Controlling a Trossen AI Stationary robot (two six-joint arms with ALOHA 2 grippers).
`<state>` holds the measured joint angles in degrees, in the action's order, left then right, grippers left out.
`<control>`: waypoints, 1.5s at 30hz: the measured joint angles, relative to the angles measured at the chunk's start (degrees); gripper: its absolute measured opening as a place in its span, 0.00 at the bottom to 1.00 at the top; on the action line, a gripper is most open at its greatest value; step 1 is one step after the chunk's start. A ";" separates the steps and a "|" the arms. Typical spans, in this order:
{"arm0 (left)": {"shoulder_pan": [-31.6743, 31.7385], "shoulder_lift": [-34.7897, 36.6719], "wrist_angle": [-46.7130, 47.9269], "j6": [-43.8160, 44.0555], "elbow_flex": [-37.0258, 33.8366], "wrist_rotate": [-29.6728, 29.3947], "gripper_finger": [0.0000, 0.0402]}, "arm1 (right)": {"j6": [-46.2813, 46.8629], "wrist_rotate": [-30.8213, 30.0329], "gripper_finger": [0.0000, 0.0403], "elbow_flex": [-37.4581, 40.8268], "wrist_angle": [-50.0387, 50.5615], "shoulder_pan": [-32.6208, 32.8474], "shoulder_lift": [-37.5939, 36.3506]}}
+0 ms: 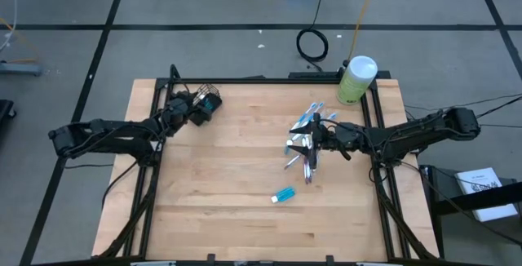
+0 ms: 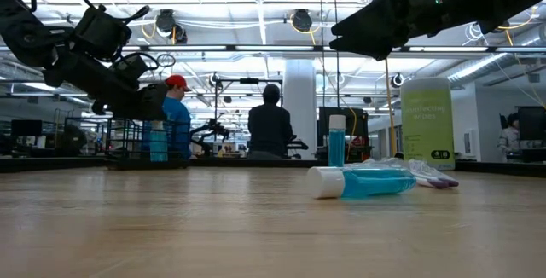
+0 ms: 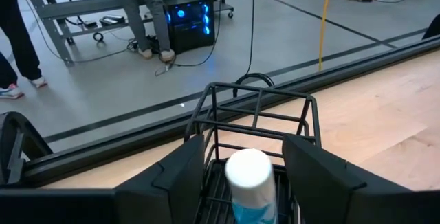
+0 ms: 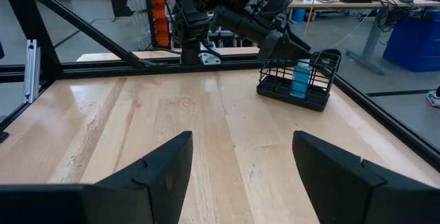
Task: Pick & Place toothbrushing station
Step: Put the bottom mouthwash into the middle compartment of the wire organizer
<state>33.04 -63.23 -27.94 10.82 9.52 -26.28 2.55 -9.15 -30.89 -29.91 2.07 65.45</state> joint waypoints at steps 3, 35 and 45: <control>-0.01 0.87 -0.46 -0.89 -0.11 0.31 0.51 | 0.00 0.00 0.60 0.00 0.00 0.00 0.00; -6.03 4.14 -9.52 -10.76 1.40 1.22 0.52 | 3.24 0.24 0.60 -0.02 11.44 0.04 0.23; -10.24 4.16 -9.62 -10.33 1.42 3.91 0.52 | 6.18 7.92 0.60 1.43 10.38 5.34 1.03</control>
<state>22.79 -59.07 -37.56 0.50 10.94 -22.37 8.73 -1.23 -29.46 -19.53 7.40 66.48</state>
